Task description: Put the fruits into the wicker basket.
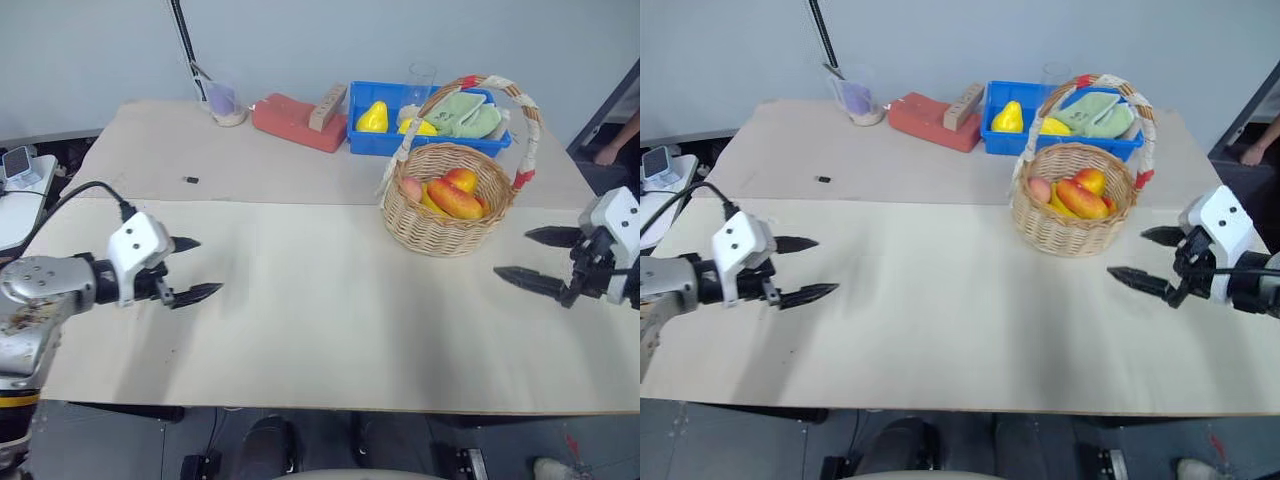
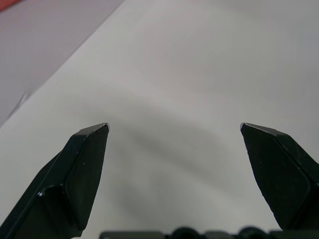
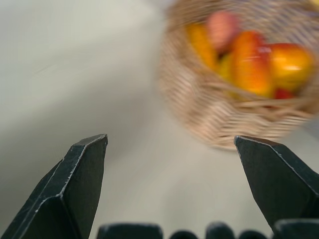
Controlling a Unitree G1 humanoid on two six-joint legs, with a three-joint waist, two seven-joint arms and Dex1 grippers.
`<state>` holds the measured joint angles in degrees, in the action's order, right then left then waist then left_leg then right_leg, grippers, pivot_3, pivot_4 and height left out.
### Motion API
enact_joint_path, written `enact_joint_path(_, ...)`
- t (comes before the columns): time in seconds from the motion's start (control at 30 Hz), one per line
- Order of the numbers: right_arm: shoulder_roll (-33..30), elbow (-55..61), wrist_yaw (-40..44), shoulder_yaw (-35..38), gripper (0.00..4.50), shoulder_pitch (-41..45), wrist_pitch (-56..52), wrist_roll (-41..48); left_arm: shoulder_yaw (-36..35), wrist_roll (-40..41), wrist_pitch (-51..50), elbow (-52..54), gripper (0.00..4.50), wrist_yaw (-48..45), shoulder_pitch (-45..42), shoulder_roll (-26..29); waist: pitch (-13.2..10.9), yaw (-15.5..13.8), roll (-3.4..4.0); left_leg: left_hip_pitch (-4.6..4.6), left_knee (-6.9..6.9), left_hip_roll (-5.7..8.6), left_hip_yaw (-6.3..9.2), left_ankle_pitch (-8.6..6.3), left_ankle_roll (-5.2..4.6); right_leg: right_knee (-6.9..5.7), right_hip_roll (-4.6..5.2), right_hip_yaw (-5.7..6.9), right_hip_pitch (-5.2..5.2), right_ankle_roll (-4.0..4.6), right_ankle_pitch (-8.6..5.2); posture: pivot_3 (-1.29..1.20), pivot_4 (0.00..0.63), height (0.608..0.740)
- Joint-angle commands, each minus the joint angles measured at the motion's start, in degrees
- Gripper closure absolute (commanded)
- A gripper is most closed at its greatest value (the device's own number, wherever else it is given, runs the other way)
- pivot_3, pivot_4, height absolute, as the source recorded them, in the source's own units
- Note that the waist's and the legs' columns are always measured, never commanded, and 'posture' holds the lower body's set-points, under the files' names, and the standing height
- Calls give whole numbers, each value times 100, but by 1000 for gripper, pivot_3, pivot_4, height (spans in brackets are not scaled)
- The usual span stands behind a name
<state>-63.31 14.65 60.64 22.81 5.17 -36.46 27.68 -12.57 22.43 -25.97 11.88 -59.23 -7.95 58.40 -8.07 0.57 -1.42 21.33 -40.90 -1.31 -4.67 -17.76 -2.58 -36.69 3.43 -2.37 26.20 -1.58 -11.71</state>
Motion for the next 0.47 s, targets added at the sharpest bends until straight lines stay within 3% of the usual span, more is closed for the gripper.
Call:
enact_joint_path(0.03, -220, 48, 275, 151, 17, -4, 213, 6, -365, 44, 135, -12, 0, -129, 35, 164, 0, -44, -1, 1, -1, 1, 0, 0, 0, 0, 2, 0, 0, 0, 0, 0, 150, 682)
enact_joint_path(0.47, -366, -28, 542, 103, 17, 81, 172, -12, -368, 60, 165, -86, 0, -307, -22, 197, -2, -75, -3, 2, 0, -1, -5, 0, 0, -3, 0, 1, 3, 8, -3, 0, 150, 682)
